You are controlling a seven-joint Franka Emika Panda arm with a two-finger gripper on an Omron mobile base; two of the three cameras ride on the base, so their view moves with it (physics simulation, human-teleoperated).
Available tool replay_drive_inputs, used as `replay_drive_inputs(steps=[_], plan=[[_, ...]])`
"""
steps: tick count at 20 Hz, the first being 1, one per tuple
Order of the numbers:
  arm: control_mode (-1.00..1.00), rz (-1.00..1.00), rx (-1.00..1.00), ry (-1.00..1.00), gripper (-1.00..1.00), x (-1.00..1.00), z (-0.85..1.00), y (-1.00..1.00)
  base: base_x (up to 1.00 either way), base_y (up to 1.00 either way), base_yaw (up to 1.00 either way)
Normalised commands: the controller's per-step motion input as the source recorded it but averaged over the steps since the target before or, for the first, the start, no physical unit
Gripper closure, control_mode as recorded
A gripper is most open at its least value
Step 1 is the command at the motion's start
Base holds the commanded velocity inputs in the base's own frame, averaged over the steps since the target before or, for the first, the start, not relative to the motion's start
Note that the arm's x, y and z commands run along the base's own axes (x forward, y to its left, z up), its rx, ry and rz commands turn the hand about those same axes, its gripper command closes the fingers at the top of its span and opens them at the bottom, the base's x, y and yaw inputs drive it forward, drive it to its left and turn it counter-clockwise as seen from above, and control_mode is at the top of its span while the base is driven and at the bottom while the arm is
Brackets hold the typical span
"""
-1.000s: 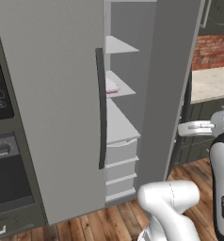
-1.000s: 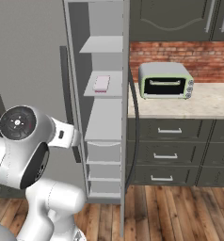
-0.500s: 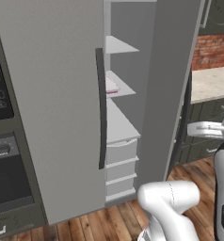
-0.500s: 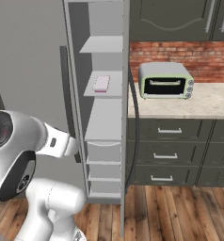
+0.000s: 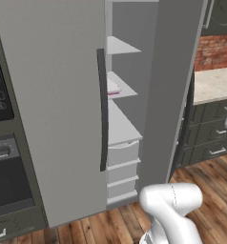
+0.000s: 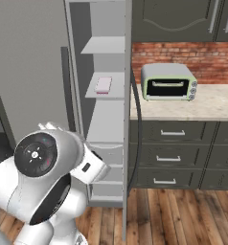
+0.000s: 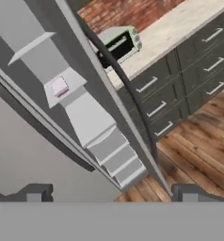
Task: The ice cube tray has been filled with water. Take the tray and place it in the freezer to make ice. Close the freezer door after placing the tray.
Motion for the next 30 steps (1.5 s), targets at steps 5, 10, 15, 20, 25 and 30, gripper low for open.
replay_drive_inputs(steps=[5,10,15,20,25,30], plan=[[-1.0,-0.11,0.44,0.0,-1.0,0.01,-0.02,-0.65,0.0,0.0,0.0],[-1.0,-0.13,0.39,0.0,-1.0,0.22,-0.24,-0.42,0.0,0.0,0.0],[-1.0,-0.14,0.33,0.0,-1.0,0.6,-0.44,-0.16,0.0,0.0,0.0],[-1.0,-0.04,0.28,0.0,-1.0,0.65,-0.41,-0.01,0.0,0.0,0.0],[-1.0,0.0,0.16,0.02,-1.0,0.7,-0.31,-0.02,0.0,0.0,0.0],[-1.0,0.03,0.16,0.12,-1.0,0.89,-0.23,-0.06,0.0,0.0,0.0]])
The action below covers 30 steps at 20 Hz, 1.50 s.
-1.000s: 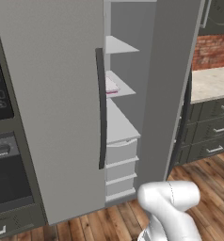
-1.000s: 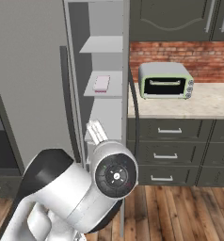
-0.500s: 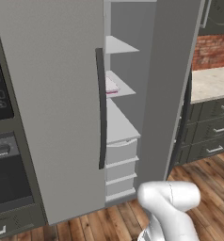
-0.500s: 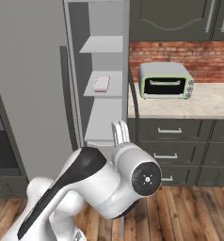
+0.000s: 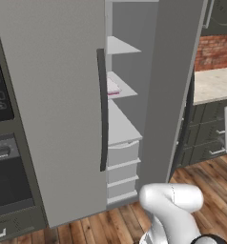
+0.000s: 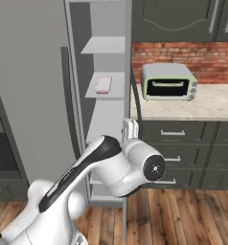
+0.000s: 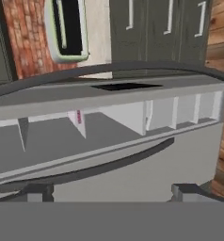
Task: The ice cube tray has been filled with water. Take the tray and place it in the freezer to make ice. Close the freezer door after placing the tray.
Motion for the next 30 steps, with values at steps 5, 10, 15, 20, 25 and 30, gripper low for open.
replay_drive_inputs(steps=[5,10,15,20,25,30], plan=[[-1.0,0.04,0.15,0.08,-1.0,0.71,-0.13,-0.24,0.0,0.0,0.0],[-1.0,0.05,0.17,0.02,-1.0,0.48,-0.06,-0.42,0.0,0.0,0.0],[-1.0,0.07,0.15,0.06,-1.0,0.5,-0.09,-0.43,0.0,0.0,0.0],[-1.0,0.09,0.05,0.05,-1.0,0.5,-0.2,-0.2,0.0,0.0,0.0],[-1.0,0.09,0.0,0.0,-1.0,0.4,-0.34,-0.08,0.0,0.0,0.0],[-1.0,0.06,0.0,0.0,-1.0,0.53,-0.39,0.0,0.0,0.0,0.0]])
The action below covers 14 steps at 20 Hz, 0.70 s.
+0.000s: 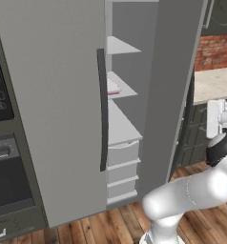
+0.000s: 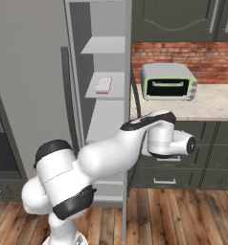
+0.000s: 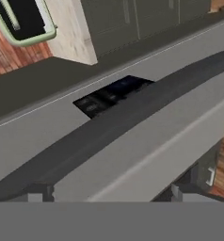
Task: The ice cube tray has been filled with water. Take the tray and place it in the freezer to make ice. Close the freezer door after placing the tray.
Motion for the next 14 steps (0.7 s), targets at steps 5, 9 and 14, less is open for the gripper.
replay_drive_inputs(steps=[5,9,14], plan=[[-1.0,0.0,0.0,0.0,-1.0,0.41,-0.32,-0.03,0.0,0.0,0.0],[-1.0,0.0,0.0,0.0,-1.0,0.3,-0.26,-0.12,0.0,0.0,0.0],[-1.0,0.0,0.0,0.0,-1.0,0.39,-0.29,-0.07,0.0,0.0,0.0]])
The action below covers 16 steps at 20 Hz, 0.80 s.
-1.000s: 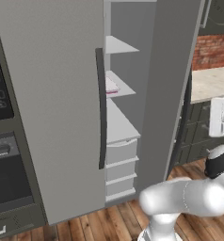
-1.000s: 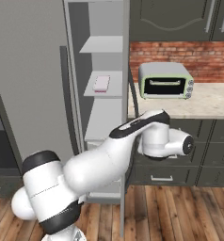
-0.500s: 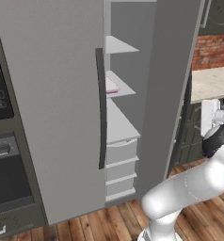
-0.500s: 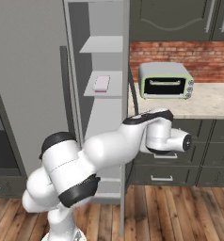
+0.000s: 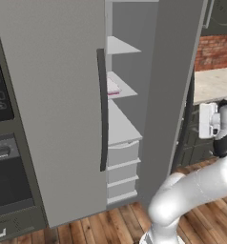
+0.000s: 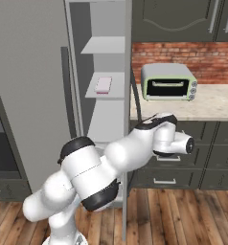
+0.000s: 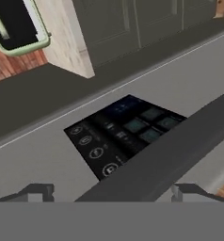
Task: The ice cube tray has been filled with water. Take the tray and place it in the freezer to make ice. Close the freezer door after placing the tray.
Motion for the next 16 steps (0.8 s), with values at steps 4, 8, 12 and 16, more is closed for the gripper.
replay_drive_inputs(steps=[4,8,12,16], plan=[[-1.0,0.0,0.0,0.0,-1.0,0.53,-0.35,0.0,0.0,0.0,0.0],[-1.0,0.0,0.0,0.0,-1.0,0.62,-0.33,0.0,0.0,0.0,0.0],[-1.0,0.02,-0.04,0.0,-1.0,0.16,-0.21,0.28,0.0,0.0,0.0],[-1.0,0.04,-0.13,0.0,-1.0,0.0,-0.17,0.86,0.0,0.0,0.0]])
